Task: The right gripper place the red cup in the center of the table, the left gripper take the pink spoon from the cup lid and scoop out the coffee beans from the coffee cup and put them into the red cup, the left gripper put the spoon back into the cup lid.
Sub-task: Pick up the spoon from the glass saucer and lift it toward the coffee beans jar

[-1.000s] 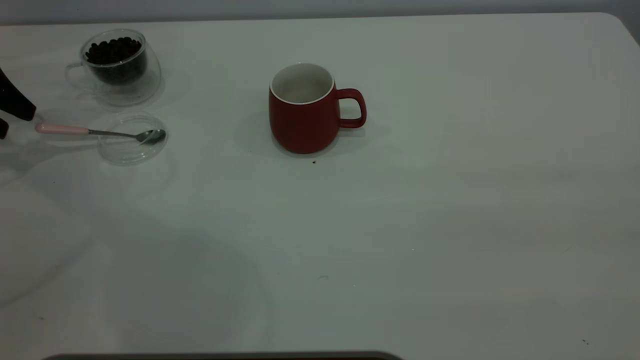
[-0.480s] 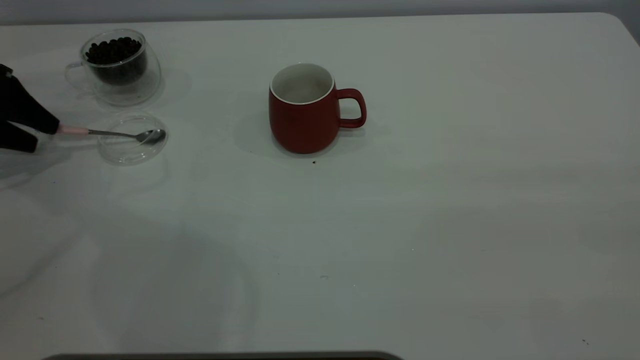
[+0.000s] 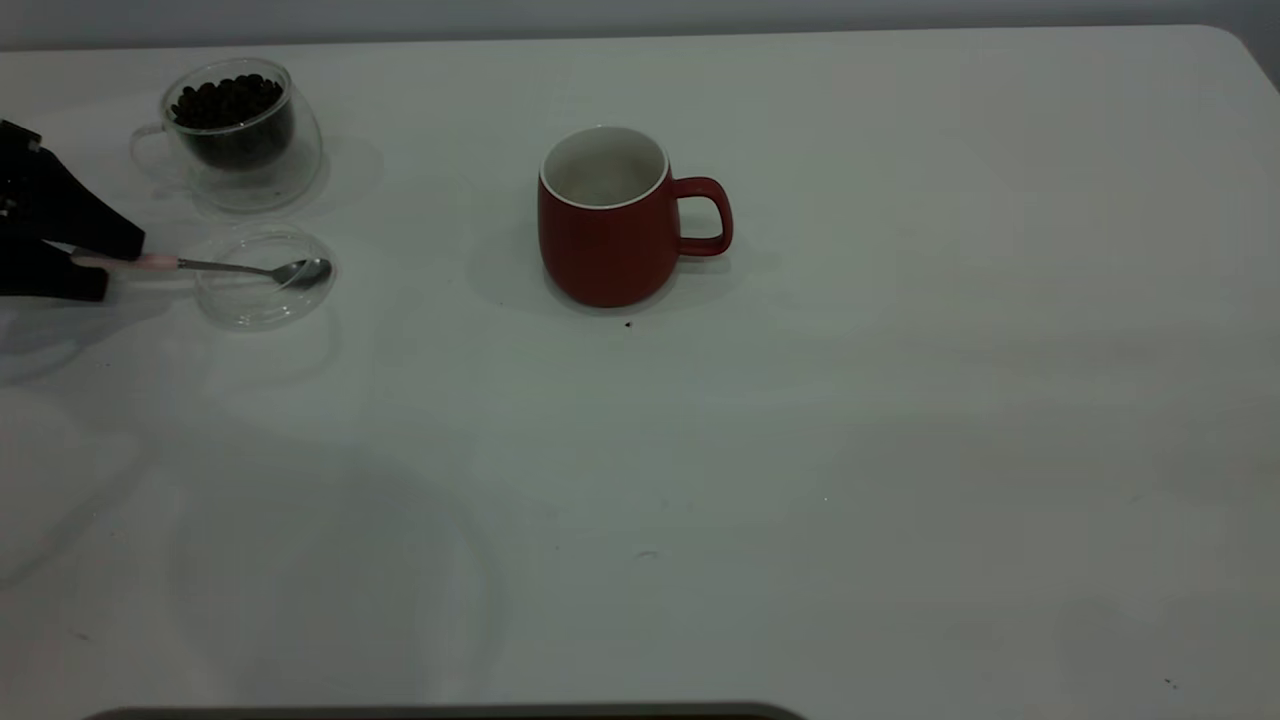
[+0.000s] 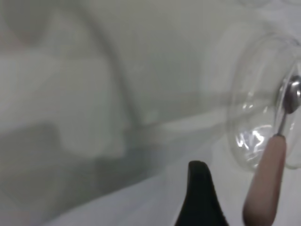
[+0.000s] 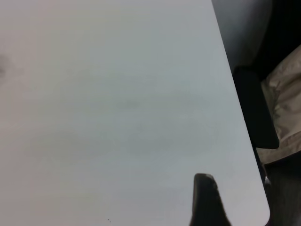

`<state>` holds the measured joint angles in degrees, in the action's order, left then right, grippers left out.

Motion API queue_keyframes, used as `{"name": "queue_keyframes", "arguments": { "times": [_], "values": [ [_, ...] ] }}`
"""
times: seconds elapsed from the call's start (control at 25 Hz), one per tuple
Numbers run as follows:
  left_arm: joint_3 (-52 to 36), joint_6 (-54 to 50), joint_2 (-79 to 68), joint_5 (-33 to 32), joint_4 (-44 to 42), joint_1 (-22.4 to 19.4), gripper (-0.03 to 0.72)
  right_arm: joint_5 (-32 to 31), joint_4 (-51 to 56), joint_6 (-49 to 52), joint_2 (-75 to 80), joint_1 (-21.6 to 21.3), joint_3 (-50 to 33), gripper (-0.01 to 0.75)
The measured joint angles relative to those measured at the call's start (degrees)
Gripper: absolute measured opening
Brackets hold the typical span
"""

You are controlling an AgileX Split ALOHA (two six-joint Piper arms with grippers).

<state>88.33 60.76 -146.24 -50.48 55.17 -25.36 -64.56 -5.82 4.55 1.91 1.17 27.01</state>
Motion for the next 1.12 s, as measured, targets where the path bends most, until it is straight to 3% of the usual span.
{"name": "queue_keyframes", "arguments": {
  "times": [0.56, 0.8, 1.12],
  "values": [
    [0.0, 4.4, -1.2, -0.7, 4.3, 0.0, 0.554, 0.0, 0.0, 0.0, 0.0, 0.0, 0.0, 0.508],
    [0.0, 4.5, -1.2, -0.9, 4.5, 0.0, 0.447, 0.0, 0.0, 0.0, 0.0, 0.0, 0.0, 0.508],
    [0.0, 4.6, -1.2, -3.0, 4.7, 0.0, 0.229, 0.0, 0.0, 0.0, 0.0, 0.0, 0.0, 0.508]
  ]
}}
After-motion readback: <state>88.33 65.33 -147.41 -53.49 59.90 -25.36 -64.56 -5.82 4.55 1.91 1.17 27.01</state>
